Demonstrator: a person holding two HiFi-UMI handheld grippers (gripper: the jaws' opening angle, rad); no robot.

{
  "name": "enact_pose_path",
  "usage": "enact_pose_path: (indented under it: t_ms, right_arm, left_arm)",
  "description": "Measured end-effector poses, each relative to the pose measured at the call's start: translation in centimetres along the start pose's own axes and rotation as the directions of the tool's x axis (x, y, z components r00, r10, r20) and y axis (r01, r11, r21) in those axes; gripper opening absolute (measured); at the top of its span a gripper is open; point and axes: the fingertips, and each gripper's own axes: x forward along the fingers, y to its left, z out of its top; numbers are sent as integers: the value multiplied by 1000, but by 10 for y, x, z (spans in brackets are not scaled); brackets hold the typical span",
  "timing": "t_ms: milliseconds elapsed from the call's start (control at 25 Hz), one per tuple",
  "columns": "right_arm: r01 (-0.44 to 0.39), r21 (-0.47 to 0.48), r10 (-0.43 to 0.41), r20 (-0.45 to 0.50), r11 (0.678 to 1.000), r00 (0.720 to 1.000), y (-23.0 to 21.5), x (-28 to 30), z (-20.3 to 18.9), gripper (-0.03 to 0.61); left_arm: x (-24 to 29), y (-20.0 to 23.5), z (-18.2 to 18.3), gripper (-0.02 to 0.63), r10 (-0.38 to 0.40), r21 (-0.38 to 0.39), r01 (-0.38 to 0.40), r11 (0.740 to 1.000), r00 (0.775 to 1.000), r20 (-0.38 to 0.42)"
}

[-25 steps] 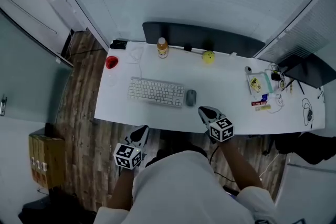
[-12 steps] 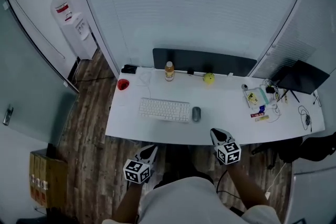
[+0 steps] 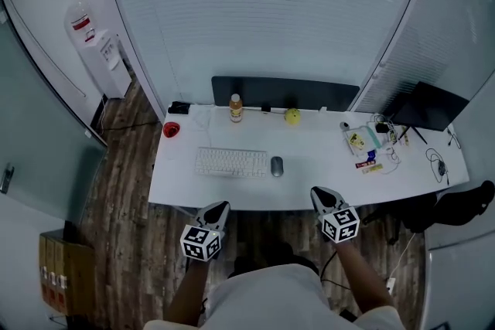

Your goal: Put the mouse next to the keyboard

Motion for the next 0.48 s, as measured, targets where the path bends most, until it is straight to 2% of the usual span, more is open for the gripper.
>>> enact_pose_path:
  t_ms: [200,480]
  right_arm:
    - [-9,23,8,27,1000,1000,-26,-10,8,38]
    - [-43,37,41,57,998,998,-61,-22,12,38]
  left_arm:
    - [18,-17,12,18,9,-1,-9,1000,1000,24]
    - [36,-37,16,18,68,-11,-68,998,997,46]
